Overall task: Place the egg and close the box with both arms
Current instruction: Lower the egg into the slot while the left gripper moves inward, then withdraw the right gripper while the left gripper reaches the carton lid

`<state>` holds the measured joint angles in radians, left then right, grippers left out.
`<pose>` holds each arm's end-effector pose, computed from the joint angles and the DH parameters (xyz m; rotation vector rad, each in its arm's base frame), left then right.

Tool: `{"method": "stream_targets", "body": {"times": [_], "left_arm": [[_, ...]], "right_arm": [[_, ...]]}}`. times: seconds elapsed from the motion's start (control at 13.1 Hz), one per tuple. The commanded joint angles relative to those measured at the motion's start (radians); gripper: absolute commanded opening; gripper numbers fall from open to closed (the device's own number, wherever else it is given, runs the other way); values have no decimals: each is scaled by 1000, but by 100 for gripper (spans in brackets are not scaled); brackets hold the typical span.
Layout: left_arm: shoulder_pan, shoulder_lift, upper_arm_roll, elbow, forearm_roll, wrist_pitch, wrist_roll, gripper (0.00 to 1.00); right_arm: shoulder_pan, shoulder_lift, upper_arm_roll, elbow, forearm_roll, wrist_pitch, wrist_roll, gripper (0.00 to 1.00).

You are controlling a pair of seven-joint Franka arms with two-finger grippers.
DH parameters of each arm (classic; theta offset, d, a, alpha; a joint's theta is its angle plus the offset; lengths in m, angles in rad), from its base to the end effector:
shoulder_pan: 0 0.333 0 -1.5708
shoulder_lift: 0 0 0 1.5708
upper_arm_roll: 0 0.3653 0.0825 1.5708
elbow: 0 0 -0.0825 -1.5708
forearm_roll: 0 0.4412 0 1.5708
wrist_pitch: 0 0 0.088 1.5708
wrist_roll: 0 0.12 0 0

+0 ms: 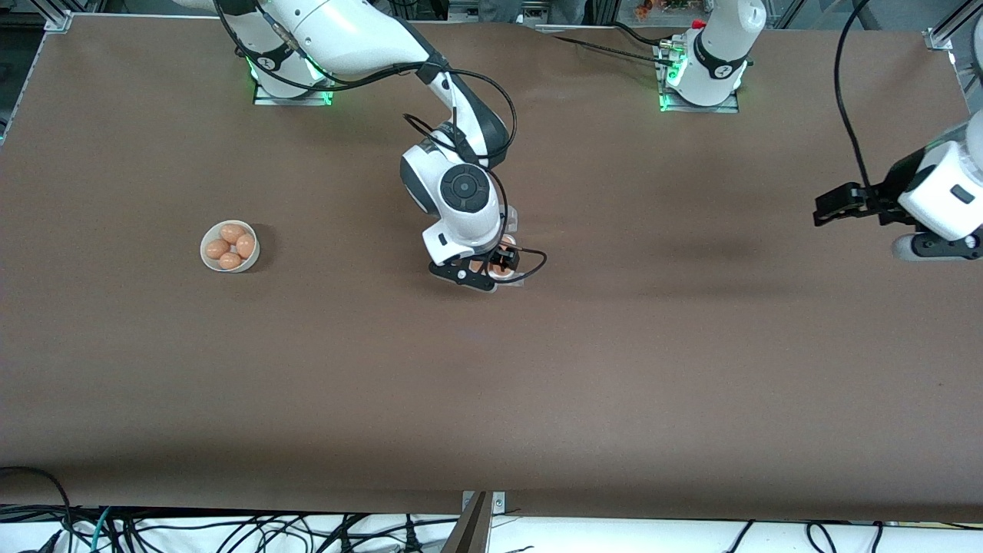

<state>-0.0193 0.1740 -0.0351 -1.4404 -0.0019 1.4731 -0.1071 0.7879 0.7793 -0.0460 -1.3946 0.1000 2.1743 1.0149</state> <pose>0.6582 -0.0340 0.6106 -3.1293 -0.0825 0.2216 0.5915 0.5590 0.2332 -3.0691 0.4897 0.0584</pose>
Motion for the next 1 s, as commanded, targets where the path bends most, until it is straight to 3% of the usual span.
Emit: {"method": "stream_targets", "body": {"times": [0.0, 0.08, 0.23, 0.46, 0.61, 0.92], "left_arm": [[-7, 16, -38, 3, -44, -33, -28, 65], [-7, 24, -42, 3, -88, -63, -29, 49], [-16, 35, -46, 3, -173, -118, -58, 26], [-88, 71, -46, 5, -254, -134, -126, 8], [-151, 116, -46, 6, -302, -134, -161, 0], [-247, 192, -46, 15, -417, -132, -281, 0]], "right_arm": [[-1, -2, -6, 23, -6, -24, -16, 98], [-1, -3, -8, 25, -6, -49, -30, 99], [2, -8, -52, 35, -6, -97, -65, 100], [-9, -41, -106, 34, 0, -116, -114, 100], [-33, -61, -130, 32, 9, -181, -181, 100], [-68, -89, -167, 32, 9, -235, -312, 100]]}}
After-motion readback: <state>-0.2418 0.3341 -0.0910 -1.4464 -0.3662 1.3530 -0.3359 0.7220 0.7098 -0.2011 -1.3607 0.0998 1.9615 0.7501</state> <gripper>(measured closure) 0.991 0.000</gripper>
